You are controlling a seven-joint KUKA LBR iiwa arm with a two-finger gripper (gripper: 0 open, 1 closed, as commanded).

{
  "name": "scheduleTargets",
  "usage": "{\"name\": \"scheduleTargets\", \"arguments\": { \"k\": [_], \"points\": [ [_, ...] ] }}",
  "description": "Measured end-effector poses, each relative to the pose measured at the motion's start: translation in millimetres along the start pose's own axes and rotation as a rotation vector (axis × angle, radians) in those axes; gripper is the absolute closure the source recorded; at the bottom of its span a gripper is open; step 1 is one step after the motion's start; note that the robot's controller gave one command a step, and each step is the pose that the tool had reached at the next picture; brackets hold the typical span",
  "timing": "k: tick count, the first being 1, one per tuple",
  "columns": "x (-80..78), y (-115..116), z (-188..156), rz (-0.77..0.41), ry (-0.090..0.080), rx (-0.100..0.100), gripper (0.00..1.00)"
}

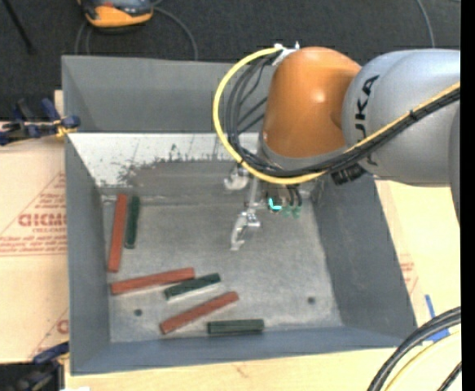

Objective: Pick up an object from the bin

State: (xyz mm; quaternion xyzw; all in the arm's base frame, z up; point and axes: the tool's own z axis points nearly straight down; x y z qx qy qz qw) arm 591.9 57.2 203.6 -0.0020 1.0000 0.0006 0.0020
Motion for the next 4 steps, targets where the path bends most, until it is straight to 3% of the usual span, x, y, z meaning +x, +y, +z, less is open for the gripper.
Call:
{"name": "scheduleTargets", "arguments": {
  "k": [1,2,3,4],
  "points": [
    [12.8,12.5,34.9,-0.058,-0.006,0.002,0.00],
    [36.7,38.3,79.9,-0.012,0.000,0.000,0.00],
    [33.0,44.4,120.4,-0.047,0.008,0.001,1.00],
    [32.8,44.4,120.4,-0.046,0.007,0.000,1.00]
  ]
}}
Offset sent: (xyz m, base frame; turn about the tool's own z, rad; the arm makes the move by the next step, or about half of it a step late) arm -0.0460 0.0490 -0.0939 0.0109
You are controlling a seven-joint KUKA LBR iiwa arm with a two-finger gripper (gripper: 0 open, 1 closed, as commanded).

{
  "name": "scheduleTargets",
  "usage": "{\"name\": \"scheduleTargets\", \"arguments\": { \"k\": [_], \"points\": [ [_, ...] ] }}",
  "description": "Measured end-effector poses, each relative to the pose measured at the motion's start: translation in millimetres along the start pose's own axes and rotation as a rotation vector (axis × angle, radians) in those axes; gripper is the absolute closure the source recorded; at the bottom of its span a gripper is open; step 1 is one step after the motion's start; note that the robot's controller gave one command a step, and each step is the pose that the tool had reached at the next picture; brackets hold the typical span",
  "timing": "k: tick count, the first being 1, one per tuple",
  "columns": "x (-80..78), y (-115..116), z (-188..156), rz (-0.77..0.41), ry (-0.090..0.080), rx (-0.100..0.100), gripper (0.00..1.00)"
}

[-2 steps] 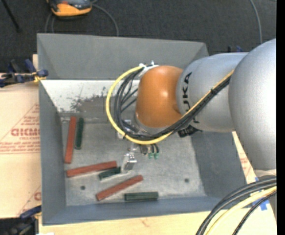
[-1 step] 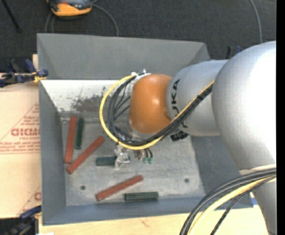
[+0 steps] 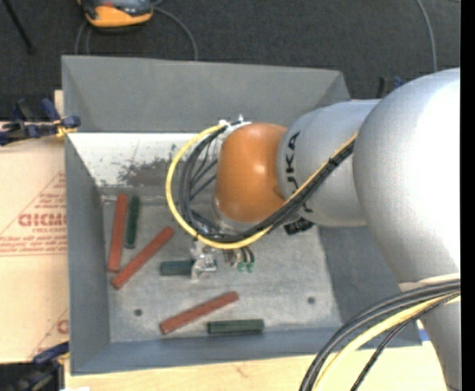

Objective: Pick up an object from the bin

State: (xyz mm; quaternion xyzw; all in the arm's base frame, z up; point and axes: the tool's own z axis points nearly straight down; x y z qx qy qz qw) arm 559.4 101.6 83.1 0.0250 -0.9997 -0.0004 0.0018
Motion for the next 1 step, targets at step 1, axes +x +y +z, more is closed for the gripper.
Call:
{"name": "scheduleTargets", "arguments": {
  "k": [1],
  "points": [
    [-11.4,-0.4,-150.9,0.061,-0.009,0.000,1.00]
  ]
}}
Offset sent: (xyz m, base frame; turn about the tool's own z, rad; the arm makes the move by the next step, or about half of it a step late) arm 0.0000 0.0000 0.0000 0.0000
